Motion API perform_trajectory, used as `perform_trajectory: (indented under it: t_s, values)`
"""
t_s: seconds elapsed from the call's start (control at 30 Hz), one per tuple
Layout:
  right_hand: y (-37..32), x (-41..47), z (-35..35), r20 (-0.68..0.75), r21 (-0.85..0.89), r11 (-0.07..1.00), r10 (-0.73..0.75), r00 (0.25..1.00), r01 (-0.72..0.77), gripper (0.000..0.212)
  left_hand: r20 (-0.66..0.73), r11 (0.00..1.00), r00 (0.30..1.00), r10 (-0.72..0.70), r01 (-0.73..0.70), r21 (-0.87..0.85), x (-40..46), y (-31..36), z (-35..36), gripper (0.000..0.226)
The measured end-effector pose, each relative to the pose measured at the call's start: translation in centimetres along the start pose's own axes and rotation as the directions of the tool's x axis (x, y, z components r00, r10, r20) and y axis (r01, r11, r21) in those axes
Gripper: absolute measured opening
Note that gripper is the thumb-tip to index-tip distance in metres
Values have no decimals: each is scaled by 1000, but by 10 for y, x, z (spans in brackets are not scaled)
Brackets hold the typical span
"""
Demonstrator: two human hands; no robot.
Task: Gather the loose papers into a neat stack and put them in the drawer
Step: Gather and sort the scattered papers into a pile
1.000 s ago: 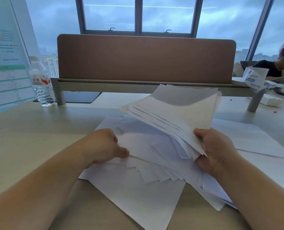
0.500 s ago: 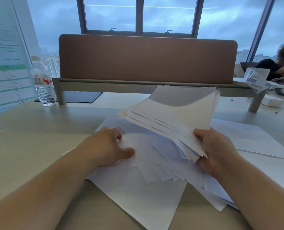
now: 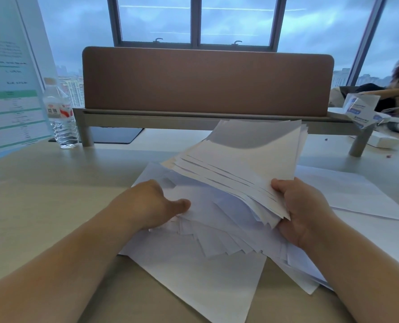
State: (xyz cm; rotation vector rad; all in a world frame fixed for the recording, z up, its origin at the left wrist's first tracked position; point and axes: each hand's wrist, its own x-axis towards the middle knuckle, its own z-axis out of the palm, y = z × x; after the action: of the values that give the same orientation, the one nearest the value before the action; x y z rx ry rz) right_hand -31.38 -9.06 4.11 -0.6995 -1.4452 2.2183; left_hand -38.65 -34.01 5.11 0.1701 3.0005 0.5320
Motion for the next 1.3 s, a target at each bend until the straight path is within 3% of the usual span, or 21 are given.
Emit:
perform_trajectory:
  t_s: [0.13, 0.27, 0.43, 0.53, 0.7, 0.83, 0.87, 0.9, 0.97, 1.0, 1.07, 1.17, 1.2, 1.3]
  values:
    - [-1, 0, 1, 4, -7, 1000, -6, 1000, 6, 20, 17, 999, 1000, -10, 10, -44, -4, 3, -3, 58]
    - [-1, 0, 0, 7, -27, 999, -17, 1000, 17, 23, 19, 983, 1000, 2, 2, -185, -5, 3, -6, 40]
    - [2, 3, -1, -3, -45, 999, -19, 1000, 19, 23, -31, 862, 999, 43, -53, -504, -6, 4, -8, 17]
    - [2, 4, 0, 1, -40, 999, -22, 1000, 22, 22, -6, 802, 999, 51, -45, -596, -4, 2, -11, 20]
    - [1, 4, 0, -6, -37, 999, -11, 1000, 11, 26, -12, 870, 996, 83, -78, -486, -2, -3, -10, 23]
    - [0, 2, 0, -13, -31, 999, -7, 1000, 7, 26, -221, 907, 975, 38, -126, -401, 11, -16, -10, 16]
    - [0, 2, 0, -12, -32, 999, -8, 1000, 8, 26, -266, 853, 964, 2, -141, -502, 14, -18, -11, 14]
    - [0, 2, 0, -8, -36, 999, -9, 1000, 8, 26, -266, 736, 963, -37, -154, -660, 16, -18, -13, 11]
    - [0, -1, 2, 0, -41, 999, -5, 1000, 5, 26, -132, 436, 991, -21, -110, -893, 16, -15, -13, 9]
    - [-1, -2, 2, 0, -39, 999, -5, 1000, 5, 26, -48, 358, 997, 63, -67, -931, 16, -13, -13, 13]
    - [-2, -4, 2, -1, -35, 999, -5, 1000, 5, 25, 60, 432, 974, 220, -42, -901, 9, -9, -8, 19]
    - [-2, -6, 2, 4, -48, 999, -8, 1000, 8, 25, 61, 786, 961, 269, -183, -591, -3, 0, 2, 22]
    - [-2, -6, 2, 5, -56, 998, -8, 1000, 8, 25, 56, 844, 967, 250, -190, -501, -5, 4, 4, 26]
    - [-2, -4, 3, 6, -68, 998, -7, 1000, 8, 24, 60, 812, 986, 156, -94, -576, -4, 7, 3, 25]
